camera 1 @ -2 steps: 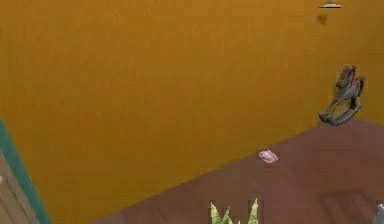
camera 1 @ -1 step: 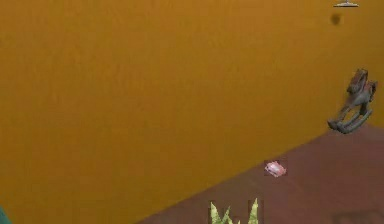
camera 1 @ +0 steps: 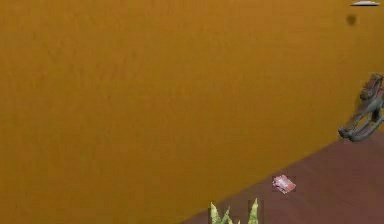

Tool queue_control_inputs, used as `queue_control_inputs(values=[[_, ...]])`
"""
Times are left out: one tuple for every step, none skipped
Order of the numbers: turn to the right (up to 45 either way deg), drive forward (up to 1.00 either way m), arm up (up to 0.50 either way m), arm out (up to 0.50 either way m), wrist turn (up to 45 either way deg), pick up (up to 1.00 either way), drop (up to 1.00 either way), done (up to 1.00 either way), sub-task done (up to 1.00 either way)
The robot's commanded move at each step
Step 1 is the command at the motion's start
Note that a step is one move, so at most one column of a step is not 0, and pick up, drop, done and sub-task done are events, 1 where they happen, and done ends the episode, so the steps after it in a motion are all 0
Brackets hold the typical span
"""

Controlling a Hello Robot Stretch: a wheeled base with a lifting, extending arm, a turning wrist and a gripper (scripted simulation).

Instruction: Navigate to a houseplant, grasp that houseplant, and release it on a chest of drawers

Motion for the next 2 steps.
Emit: queue_control_inputs(values=[[45.0, 0.00, 0.00, 0.00, 0.0, 0.00, 0.00, 0.00, 0.00], [15.0, 0.00, 0.00, 0.00, 0.0, 0.00, 0.00, 0.00, 0.00]])
